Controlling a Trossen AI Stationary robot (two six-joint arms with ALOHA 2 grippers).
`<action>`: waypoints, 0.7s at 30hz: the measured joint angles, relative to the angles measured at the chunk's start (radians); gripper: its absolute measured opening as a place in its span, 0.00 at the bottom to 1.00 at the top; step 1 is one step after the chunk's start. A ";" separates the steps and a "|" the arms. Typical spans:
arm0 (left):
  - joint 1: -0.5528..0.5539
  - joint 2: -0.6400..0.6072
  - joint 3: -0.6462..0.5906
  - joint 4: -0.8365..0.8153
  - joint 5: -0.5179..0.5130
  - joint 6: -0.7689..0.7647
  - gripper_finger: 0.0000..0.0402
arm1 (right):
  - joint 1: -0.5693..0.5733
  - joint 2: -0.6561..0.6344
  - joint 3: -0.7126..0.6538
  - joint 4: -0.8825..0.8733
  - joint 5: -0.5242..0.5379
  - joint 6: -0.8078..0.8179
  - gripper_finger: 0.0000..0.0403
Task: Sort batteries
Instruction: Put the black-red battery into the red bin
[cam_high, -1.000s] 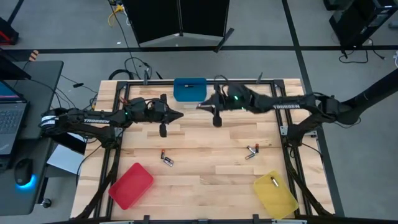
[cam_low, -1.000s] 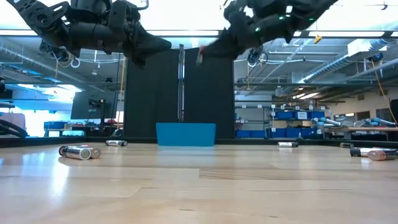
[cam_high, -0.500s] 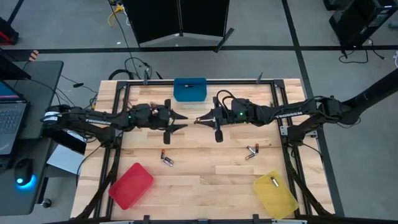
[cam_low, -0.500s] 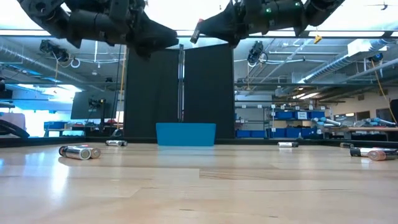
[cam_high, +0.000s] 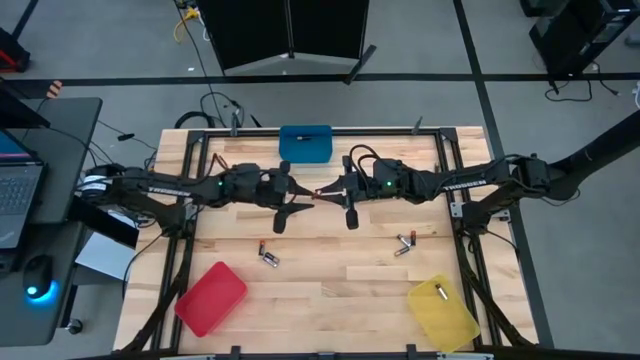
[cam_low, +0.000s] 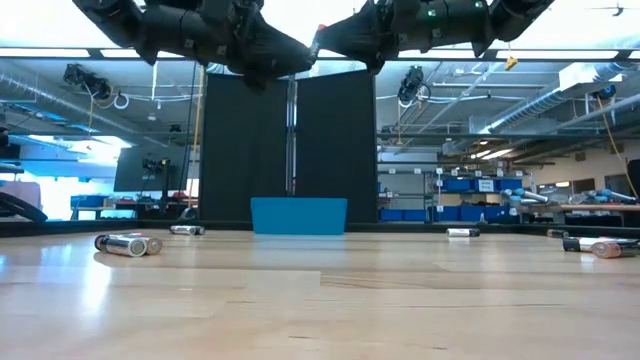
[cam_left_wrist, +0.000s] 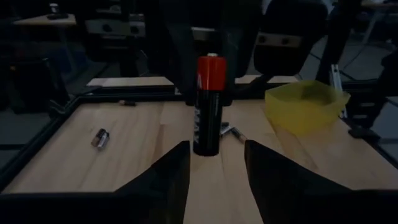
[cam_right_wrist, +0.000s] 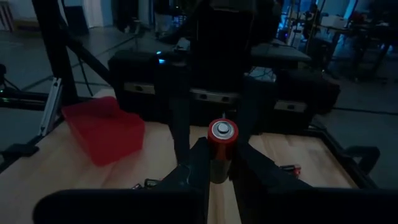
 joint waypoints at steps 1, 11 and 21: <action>-0.001 0.005 0.009 0.000 0.009 -0.001 0.40 | 0.000 0.000 0.000 0.000 -0.001 0.002 0.13; 0.000 0.019 0.051 0.003 0.027 -0.006 0.40 | 0.001 0.000 0.000 0.005 -0.001 0.001 0.13; 0.000 0.050 0.076 0.000 0.039 -0.013 0.35 | 0.002 0.000 0.000 0.014 -0.001 0.008 0.13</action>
